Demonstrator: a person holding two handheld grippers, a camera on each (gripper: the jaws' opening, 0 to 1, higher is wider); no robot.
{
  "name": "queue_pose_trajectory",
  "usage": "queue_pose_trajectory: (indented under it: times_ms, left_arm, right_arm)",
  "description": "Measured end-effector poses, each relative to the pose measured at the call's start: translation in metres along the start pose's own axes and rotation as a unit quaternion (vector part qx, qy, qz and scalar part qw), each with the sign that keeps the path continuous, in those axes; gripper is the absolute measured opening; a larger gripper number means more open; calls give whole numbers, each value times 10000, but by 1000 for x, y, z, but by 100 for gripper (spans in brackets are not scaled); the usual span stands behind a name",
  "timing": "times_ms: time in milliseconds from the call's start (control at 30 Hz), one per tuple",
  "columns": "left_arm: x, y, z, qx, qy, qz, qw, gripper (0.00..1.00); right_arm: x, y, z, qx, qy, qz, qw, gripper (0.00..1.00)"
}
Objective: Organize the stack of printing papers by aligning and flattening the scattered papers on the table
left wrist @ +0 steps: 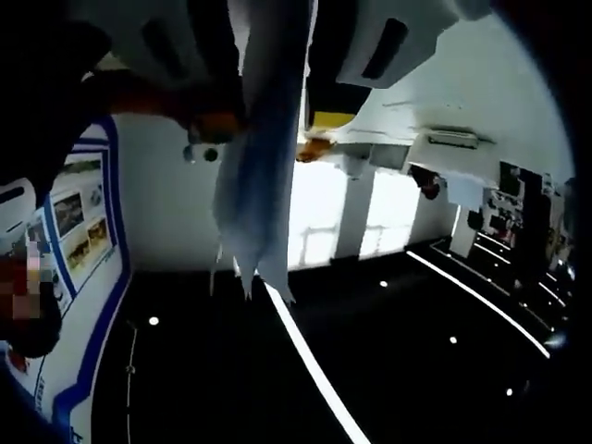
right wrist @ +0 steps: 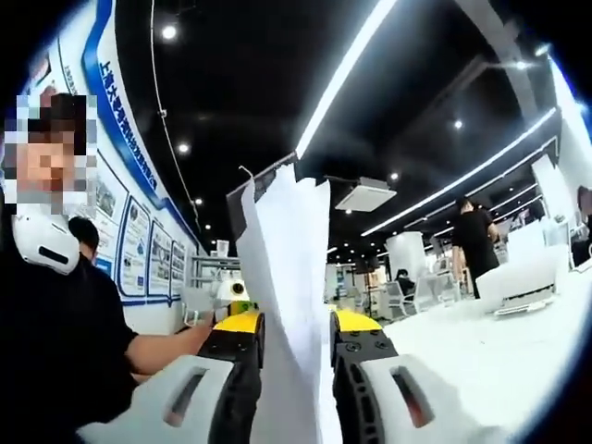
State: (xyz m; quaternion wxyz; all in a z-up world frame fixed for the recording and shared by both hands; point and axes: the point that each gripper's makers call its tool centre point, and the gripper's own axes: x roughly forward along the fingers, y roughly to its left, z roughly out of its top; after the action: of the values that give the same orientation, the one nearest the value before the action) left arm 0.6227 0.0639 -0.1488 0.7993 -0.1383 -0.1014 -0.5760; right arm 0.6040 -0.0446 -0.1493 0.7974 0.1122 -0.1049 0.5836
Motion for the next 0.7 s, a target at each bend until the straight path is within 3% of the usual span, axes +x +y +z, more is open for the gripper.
queue_pose_trajectory:
  times_ms: [33, 100, 267, 333, 400, 433, 467, 567, 600, 633, 700]
  left_arm:
    - [2, 0, -1, 14, 15, -9, 10000, 22]
    - [2, -1, -1, 80, 22, -46, 10000, 7]
    - [5, -10, 9, 75, -15, -160, 9998, 6]
    - [6, -10, 6, 94, 100, -152, 9998, 9]
    - [6, -4, 1, 16, 139, 2, 9999, 24]
    - [5, -4, -2, -80, 186, -56, 9998, 25]
    - [5, -4, -3, -93, 175, -91, 9998, 25]
    - [7, -11, -7, -175, 76, -224, 9996, 25]
    - [7, -15, -7, -91, 89, -343, 9993, 21]
    - [8, -18, -7, -7, 102, -462, 9989, 6]
    - [9, -18, -3, 77, 56, -370, 9993, 6]
  right_arm:
    - [2, 0, 0, -12, 55, 23, 10000, 19]
    - [2, 0, 0, -70, 182, 136, 9997, 0]
    - [3, 9, 12, -174, 85, 193, 9996, 0]
    - [1, 7, 9, -173, 169, 115, 9996, 0]
    - [-2, 1, 6, 73, 163, -12, 9998, 13]
    - [-3, -3, 5, 156, 170, -102, 9997, 24]
    - [-3, -4, 4, 171, 148, -127, 9997, 27]
    - [-4, -4, 3, 220, 118, -94, 9996, 20]
    - [-4, -2, 4, 185, 104, 1, 9998, 9]
    - [-4, 0, 5, 150, 89, 97, 9998, 0]
    - [-2, 4, 11, 64, 44, 153, 9999, 0]
